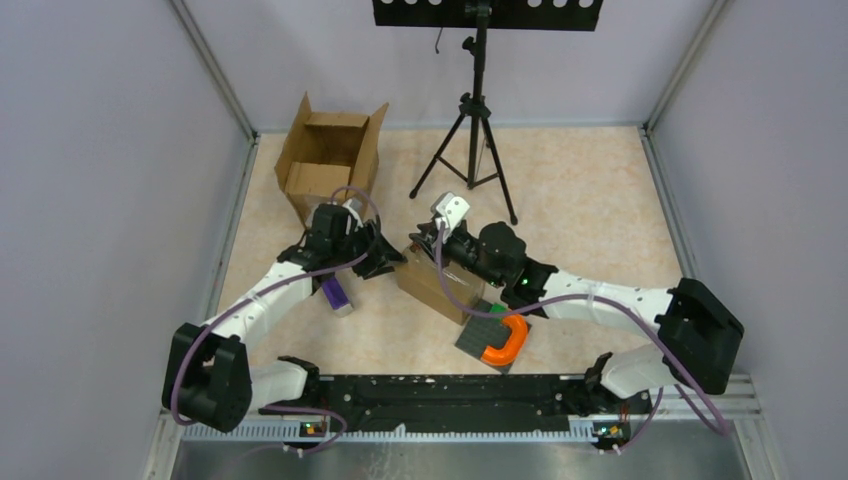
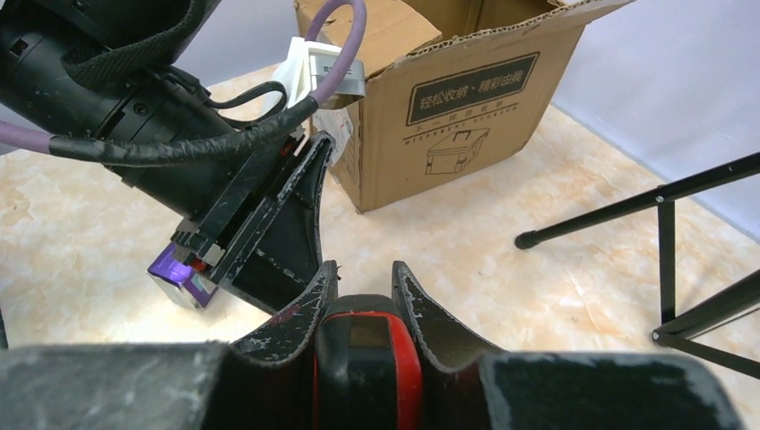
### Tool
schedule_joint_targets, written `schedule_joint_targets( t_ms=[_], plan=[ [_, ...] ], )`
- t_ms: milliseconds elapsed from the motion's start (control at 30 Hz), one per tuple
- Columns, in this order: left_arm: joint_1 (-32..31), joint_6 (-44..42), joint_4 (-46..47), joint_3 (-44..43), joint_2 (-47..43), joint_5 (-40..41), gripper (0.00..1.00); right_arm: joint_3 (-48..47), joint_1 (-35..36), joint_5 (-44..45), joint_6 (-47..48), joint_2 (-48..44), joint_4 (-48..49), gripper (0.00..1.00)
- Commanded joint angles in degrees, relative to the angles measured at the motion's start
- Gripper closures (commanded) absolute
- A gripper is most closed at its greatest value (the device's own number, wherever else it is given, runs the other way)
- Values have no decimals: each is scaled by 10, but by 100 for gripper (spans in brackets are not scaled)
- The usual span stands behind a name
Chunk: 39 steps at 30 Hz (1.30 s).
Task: Unpack the express box
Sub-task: Cut the express box at the center of the board.
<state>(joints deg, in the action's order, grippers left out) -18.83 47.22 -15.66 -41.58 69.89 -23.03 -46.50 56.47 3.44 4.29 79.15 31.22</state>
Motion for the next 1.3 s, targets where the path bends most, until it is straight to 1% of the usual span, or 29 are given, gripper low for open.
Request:
schedule_joint_targets(
  t_ms=[0, 333, 500, 733, 1033, 1133, 1200, 1267],
  plan=[
    [2, 20, -24, 26, 6, 68, 61, 9, 8, 16, 16, -30, -51, 100],
    [2, 50, -17, 45, -1, 93, 63, 15, 8, 9, 0, -53, -101, 100],
    [1, 57, -17, 52, -4, 105, 63, 27, 8, 16, -12, -78, -112, 100],
    [1, 58, -21, 53, -6, 119, 64, 38, 8, 16, -26, -107, -142, 100],
    [1, 40, -37, 29, -4, 138, 64, 67, 8, 44, -37, -172, -171, 100],
    [2, 27, -50, 7, -5, 147, 64, 82, 8, 48, -39, -183, -158, 100],
    [2, 15, -60, -14, -3, 151, 64, 89, 8, 48, -56, -180, -135, 100],
    [2, 0, -72, -44, 0, 155, 64, 96, 8, 52, -60, -164, -86, 100]
  ],
)
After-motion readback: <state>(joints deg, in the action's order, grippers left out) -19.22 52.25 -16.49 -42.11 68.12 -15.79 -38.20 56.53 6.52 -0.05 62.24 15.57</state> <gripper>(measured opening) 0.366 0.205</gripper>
